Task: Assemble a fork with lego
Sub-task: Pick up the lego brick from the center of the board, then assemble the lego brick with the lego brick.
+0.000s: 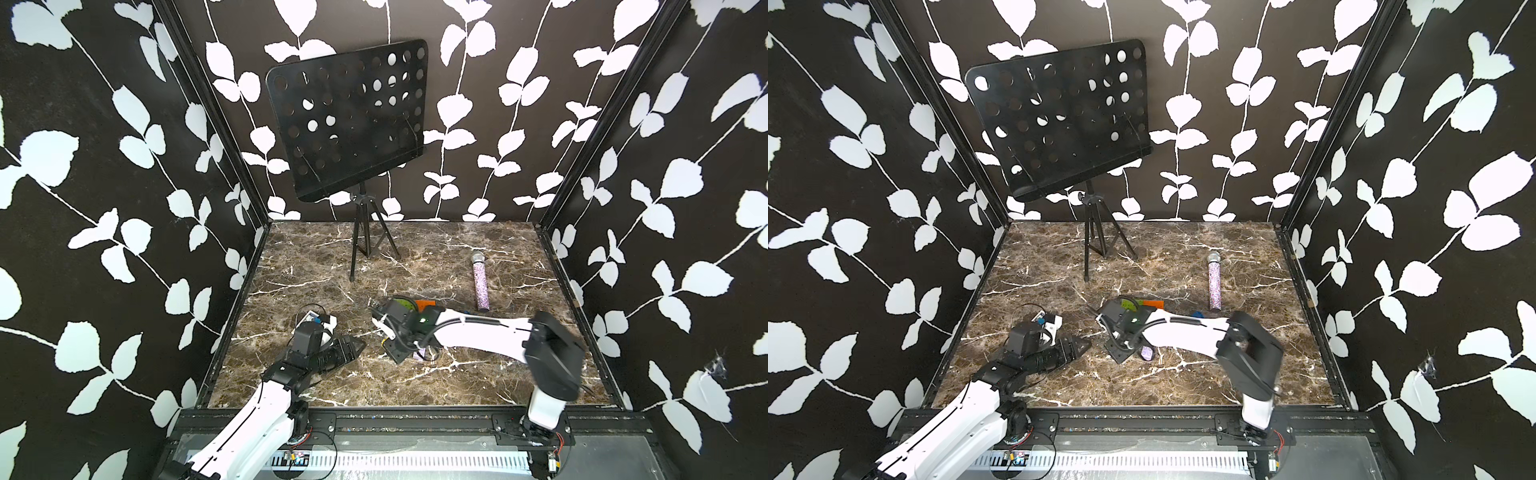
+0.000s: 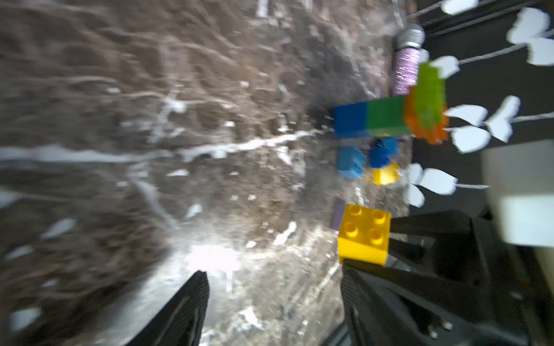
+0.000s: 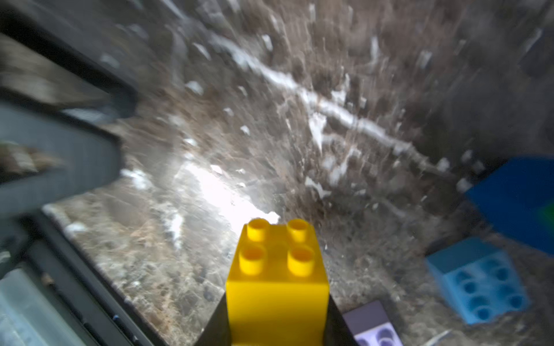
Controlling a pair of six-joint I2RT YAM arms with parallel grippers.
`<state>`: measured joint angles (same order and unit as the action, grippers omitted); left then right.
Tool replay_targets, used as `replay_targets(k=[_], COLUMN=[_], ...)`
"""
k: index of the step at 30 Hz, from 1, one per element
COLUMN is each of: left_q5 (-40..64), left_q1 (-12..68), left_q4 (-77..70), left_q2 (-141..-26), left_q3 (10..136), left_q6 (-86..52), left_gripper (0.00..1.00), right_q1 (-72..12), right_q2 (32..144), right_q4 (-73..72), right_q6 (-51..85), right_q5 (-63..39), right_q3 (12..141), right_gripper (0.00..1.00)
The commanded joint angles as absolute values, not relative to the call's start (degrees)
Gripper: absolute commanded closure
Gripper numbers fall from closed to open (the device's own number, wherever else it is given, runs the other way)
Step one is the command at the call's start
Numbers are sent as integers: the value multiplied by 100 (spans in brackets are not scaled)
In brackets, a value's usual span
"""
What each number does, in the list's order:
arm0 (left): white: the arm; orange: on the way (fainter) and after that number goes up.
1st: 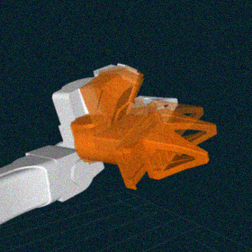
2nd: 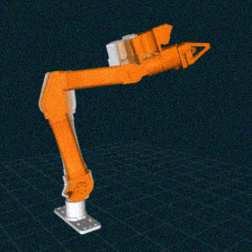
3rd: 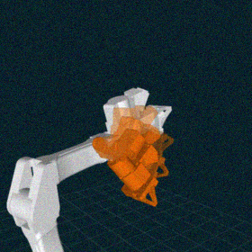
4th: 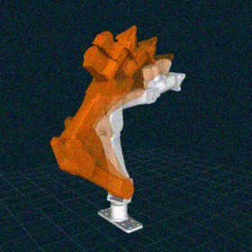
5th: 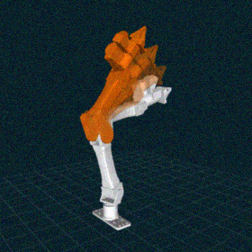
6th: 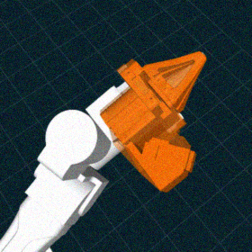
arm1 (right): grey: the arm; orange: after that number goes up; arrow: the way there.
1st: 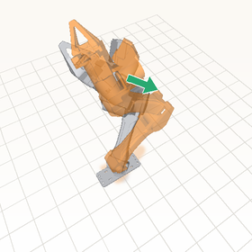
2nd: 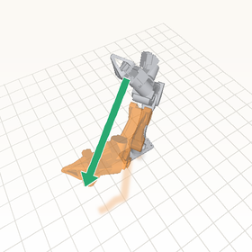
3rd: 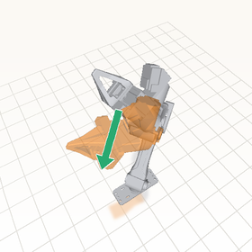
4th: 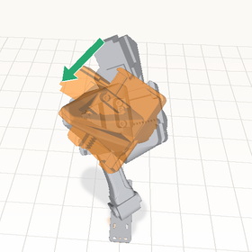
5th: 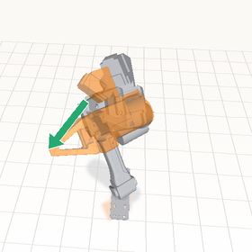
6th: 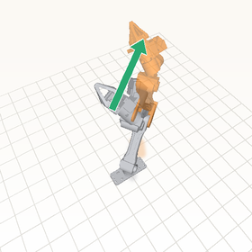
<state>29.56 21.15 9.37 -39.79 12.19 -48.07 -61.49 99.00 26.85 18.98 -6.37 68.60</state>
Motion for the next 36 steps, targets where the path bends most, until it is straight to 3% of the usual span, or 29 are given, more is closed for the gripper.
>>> replay_targets(k=[1,7,18,30,36], left_q5=[3902,4315,3686,3568,3695], left_q1=[2082,2096,3114,3416,3506], left_q4=[294,-688,218,-71,-52], left_q2=[-3880,-3757,-4657,-5287,-5517], left_q3=[1456,1690,2637,2928,3088], left_q6=[-5114,-6021,-5520,-5487,-5308], left_gripper=[27,27,32,45,58], right_q1=[-5979,-5907,-5810,-5799,-5753], right_q2=[9310,8637,8013,8040,8038], right_q4=[1507,589,-150,-132,-88], right_q6=[1281,856,411,409,407], right_q5=[-1037,-1245,-1485,-1615,-1589], right_q3=[6421,5675,5064,5052,5069], right_gripper=[76,76,74,74,73])
